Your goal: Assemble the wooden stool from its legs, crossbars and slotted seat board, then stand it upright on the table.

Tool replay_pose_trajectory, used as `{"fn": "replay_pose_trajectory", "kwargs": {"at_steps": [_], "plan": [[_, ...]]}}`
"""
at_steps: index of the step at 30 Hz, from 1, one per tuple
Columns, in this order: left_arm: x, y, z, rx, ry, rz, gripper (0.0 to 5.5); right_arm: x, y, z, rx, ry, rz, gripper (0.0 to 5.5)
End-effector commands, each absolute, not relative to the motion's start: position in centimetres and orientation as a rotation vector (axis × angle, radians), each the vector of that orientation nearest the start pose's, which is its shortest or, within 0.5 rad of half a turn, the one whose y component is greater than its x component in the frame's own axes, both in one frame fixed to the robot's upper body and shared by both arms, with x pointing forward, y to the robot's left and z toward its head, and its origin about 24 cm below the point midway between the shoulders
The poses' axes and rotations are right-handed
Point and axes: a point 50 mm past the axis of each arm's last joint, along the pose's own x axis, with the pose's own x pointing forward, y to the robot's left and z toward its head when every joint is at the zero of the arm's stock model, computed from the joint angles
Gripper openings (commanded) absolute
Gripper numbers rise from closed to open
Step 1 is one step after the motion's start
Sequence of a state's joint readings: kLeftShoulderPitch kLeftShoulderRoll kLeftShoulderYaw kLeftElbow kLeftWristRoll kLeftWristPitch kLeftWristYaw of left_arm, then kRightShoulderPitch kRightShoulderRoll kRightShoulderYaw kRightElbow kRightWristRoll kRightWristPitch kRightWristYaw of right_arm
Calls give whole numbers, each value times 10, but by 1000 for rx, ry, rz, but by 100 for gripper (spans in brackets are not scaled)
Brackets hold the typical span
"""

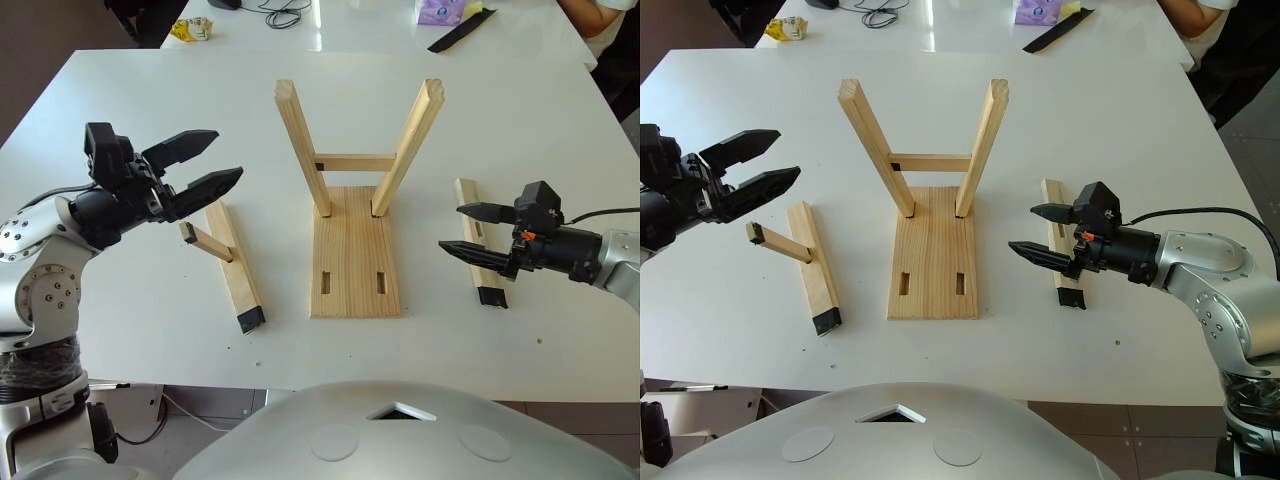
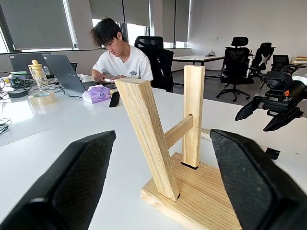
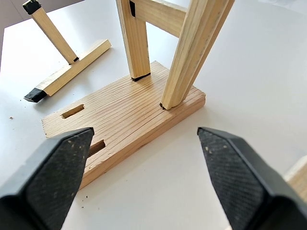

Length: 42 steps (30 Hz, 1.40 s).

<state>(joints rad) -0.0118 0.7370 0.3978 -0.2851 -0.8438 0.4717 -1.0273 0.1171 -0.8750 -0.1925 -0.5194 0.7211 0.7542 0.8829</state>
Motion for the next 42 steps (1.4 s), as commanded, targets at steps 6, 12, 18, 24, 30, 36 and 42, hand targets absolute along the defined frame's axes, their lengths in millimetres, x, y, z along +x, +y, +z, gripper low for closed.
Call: {"fn": "replay_pose_trajectory", "kwargs": {"at_steps": [6,12,18,24,30,36,42], "plan": [[216,263,191,-84,-64,-986,366,191,-217,132,-82,463,999,399],[211,258,189,-127,-69,-992,366,192,-217,133,-85,464,1014,399],[208,255,183,-136,-58,-989,366,195,-218,136,-89,467,1024,399],[205,249,173,-131,-42,-991,366,197,-218,138,-95,469,1037,399],[209,244,125,-205,58,-952,366,196,-213,132,-83,479,1045,399],[205,237,103,-254,88,-941,366,198,-212,133,-86,482,1049,399],[213,239,119,-270,37,-950,366,196,-210,132,-76,470,1036,399]]}}
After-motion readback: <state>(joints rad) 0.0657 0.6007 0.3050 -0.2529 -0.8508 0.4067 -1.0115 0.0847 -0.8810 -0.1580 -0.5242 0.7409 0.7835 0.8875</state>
